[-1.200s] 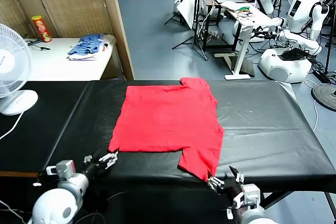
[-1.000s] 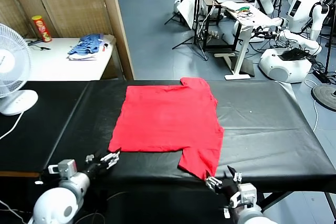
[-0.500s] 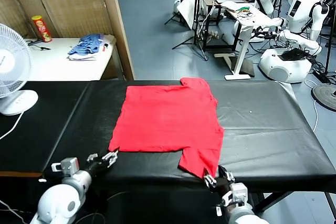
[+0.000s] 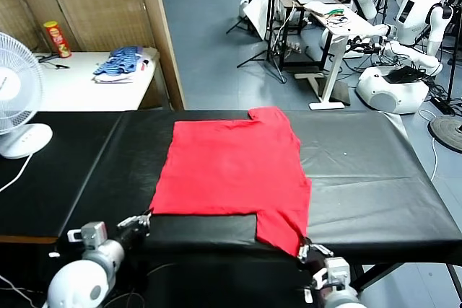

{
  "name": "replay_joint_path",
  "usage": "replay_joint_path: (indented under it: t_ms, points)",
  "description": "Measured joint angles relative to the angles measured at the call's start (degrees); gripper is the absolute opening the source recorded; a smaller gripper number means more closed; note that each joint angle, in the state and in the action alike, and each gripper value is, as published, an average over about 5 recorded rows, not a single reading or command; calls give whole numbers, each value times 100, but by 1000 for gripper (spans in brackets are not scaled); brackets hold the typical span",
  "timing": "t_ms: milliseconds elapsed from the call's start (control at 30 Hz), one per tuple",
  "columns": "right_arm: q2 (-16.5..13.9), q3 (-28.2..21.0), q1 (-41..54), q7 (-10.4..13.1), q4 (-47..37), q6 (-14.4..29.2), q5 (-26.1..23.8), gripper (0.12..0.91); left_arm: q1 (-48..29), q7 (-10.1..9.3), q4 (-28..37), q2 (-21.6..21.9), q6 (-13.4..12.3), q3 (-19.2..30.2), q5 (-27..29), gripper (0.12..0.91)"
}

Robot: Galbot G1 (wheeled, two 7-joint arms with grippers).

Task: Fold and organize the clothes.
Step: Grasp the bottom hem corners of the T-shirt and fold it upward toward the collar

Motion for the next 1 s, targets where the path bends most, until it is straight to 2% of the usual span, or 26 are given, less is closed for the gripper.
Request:
replay_joint_path:
  t_ms: [233,433,833,900,1000]
  points:
    - [-308,-169,1190,-80,-1076,441,198,122,-522,-55,170,-192,-389,160,-1,125]
    - [-348,-393,2088,-139,-1978,601,175,122,-1173,-201,611,-414,-583,260,131,125]
    - [-289,-859,3436,-243,-3378,594,89,124,-2078,-32,1585,-540,-712,558,767,125]
    - [-311,-884,3520,-335,-3450,497,137,150,-2169,-25,1713,-539,-717,614,869,125]
    - [-390,-853,3509,-534,-3402,372,187,272,-2291,-17,1890,-556,-698,704,990,125]
